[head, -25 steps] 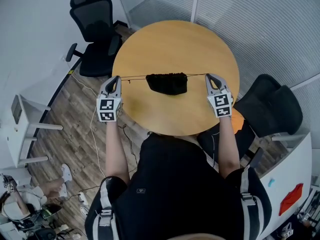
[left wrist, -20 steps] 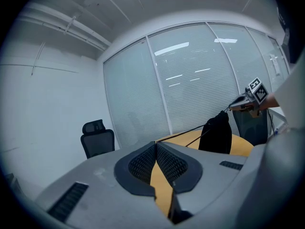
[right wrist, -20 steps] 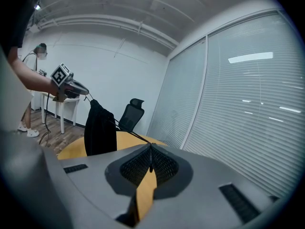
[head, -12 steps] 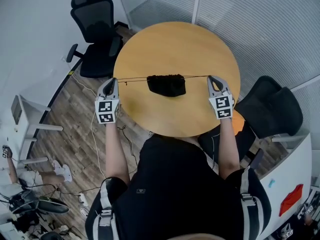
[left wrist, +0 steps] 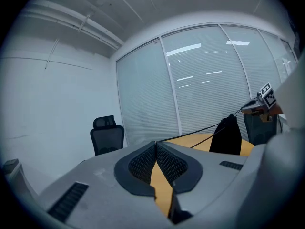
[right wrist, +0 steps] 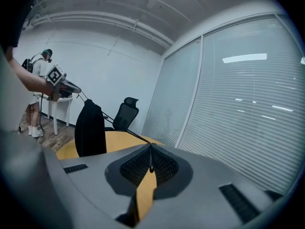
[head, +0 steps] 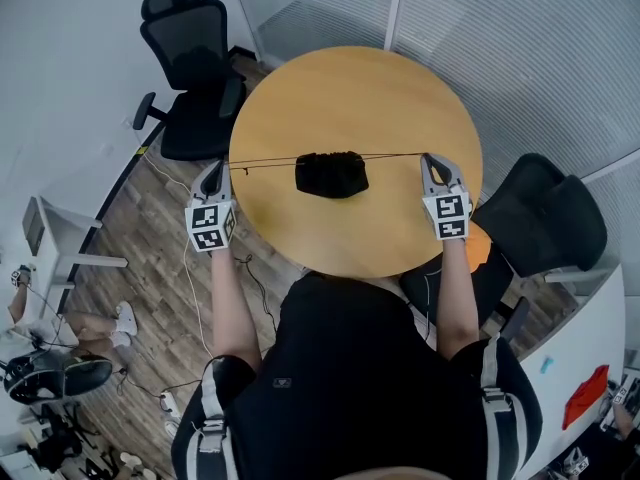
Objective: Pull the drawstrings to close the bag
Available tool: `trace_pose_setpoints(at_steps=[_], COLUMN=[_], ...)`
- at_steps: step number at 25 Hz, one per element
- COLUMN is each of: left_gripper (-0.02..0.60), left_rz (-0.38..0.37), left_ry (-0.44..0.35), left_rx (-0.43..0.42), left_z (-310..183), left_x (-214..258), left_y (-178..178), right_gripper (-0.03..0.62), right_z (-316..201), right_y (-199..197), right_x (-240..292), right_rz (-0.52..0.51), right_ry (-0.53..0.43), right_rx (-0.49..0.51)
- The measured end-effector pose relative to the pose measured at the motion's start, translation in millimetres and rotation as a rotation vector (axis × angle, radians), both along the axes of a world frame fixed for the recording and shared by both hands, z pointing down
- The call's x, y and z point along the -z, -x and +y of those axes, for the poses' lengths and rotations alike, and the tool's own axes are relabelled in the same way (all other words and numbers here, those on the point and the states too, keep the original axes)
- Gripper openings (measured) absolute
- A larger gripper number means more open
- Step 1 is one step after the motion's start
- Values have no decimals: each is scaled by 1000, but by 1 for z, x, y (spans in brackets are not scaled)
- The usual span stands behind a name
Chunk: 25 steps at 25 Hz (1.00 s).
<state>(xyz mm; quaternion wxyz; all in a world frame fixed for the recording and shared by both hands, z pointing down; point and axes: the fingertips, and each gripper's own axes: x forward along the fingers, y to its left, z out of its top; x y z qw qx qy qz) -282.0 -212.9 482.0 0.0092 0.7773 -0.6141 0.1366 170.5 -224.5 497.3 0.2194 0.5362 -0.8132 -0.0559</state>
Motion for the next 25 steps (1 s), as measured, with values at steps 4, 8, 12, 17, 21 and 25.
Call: trace_pose_setpoints(at_steps=[4, 8, 12, 17, 21, 25], left_gripper=[18, 18, 17, 17, 17, 17], left_rz=[53, 108, 106, 109, 108, 109], left_ry=[9, 17, 22, 26, 35, 39], left_rx=[25, 53, 53, 52, 50, 45], left_z=[-8, -18, -23, -31, -38, -43], left_x=[-2, -4, -5, -7, -10, -12], left_y=[15, 31, 34, 42, 50, 56], right_gripper=[58, 58, 58, 58, 58, 58], right_z=[-3, -4, -3, -3, -7, -10], right_y=[-1, -1, -9, -8, -2, 3], right_x=[4, 4, 4, 2, 1, 0], right_rz=[2, 4, 2, 11, 10, 2], right_ry=[-3, -4, -2, 1, 11, 9], right_rx=[-23, -52, -77, -94, -103, -116])
